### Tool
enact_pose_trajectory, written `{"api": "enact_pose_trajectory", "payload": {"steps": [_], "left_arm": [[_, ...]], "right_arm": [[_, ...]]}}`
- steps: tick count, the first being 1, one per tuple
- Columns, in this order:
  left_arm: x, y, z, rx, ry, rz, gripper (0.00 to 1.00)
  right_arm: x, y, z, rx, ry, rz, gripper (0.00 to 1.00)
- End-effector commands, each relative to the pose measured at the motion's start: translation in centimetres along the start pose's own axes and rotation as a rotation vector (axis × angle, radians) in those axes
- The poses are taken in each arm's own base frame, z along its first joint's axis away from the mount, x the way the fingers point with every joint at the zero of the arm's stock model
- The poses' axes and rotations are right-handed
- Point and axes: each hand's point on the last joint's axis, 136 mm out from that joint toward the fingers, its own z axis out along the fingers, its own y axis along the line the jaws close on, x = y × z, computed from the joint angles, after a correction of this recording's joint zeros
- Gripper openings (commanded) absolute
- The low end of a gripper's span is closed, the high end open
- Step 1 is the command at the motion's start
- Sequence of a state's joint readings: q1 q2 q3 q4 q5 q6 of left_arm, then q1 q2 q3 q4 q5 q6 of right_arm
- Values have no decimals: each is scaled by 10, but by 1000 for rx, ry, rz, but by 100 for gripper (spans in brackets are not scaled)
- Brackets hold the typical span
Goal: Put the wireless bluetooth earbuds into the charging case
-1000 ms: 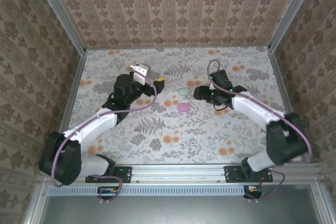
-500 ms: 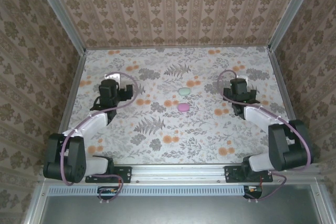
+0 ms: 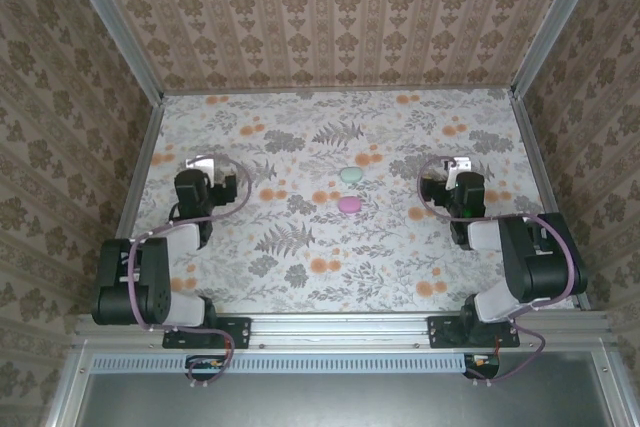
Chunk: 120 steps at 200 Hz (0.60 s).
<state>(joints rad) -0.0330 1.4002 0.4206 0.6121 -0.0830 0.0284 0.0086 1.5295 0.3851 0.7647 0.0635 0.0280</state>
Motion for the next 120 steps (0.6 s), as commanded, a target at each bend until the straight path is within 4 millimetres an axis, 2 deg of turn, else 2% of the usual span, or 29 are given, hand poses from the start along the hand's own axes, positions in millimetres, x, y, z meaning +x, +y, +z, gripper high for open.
{"api": "enact_pose_trajectory", "payload": {"steps": [1, 7, 13, 30, 120], "left_arm": [[-12, -8, 2, 80, -133, 9, 100], [-5, -10, 5, 87, -137, 14, 100], [-9, -9, 8, 76, -177, 19, 100], [-5, 3, 14, 25, -105, -27, 100], [-4, 0, 15, -10, -90, 6, 100]], "right_arm": [[-32, 2, 1, -4, -113, 17, 100], [-31, 2, 1, -2, -112, 14, 100], [-32, 2, 0, 2, -110, 14, 100], [-32, 2, 0, 4, -112, 12, 100], [-32, 3, 1, 0, -110, 7, 100]]}}
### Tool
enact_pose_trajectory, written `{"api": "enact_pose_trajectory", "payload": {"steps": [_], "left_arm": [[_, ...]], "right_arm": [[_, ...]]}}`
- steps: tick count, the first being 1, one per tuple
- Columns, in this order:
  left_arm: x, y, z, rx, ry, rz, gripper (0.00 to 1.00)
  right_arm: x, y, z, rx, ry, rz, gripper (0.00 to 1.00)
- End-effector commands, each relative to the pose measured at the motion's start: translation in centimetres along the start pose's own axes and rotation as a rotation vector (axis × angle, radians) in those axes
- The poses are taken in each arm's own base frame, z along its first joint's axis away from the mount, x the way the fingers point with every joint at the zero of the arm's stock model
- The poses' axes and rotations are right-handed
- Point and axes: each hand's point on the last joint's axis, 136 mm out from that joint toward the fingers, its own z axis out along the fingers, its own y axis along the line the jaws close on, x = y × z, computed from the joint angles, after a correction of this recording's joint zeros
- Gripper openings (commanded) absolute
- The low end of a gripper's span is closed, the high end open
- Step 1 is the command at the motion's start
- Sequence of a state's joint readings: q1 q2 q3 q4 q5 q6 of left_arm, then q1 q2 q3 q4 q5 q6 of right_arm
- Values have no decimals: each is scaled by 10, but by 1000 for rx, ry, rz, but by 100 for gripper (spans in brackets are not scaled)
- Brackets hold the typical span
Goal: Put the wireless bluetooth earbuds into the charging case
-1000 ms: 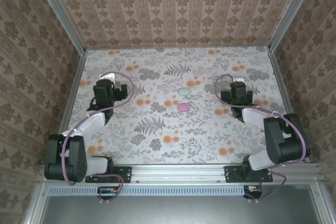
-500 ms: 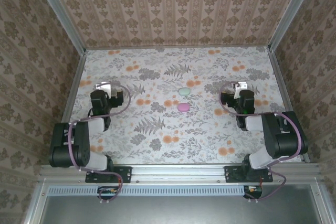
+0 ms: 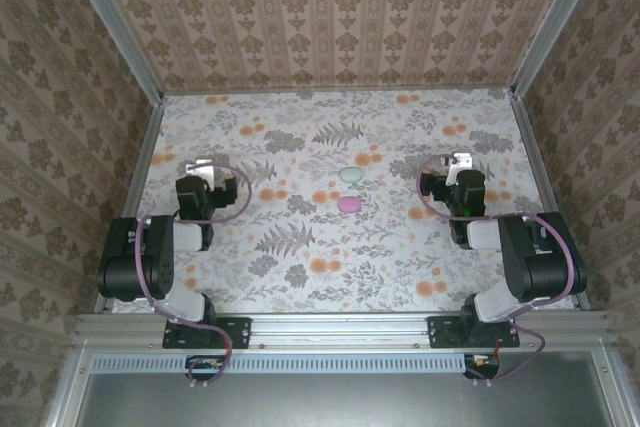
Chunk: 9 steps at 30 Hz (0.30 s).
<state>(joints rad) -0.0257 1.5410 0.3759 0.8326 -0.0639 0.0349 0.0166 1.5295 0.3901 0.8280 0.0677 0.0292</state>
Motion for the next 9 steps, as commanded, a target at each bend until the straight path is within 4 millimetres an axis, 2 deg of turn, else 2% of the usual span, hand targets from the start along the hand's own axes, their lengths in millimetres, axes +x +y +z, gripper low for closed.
{"api": "enact_pose_trajectory", "payload": {"steps": [1, 9], "left_arm": [[-19, 3, 2, -21, -55, 5, 100], [-20, 3, 2, -21, -56, 4, 100]], "right_arm": [[-14, 1, 2, 5, -42, 5, 100], [-15, 0, 2, 5, -45, 4, 100]]}}
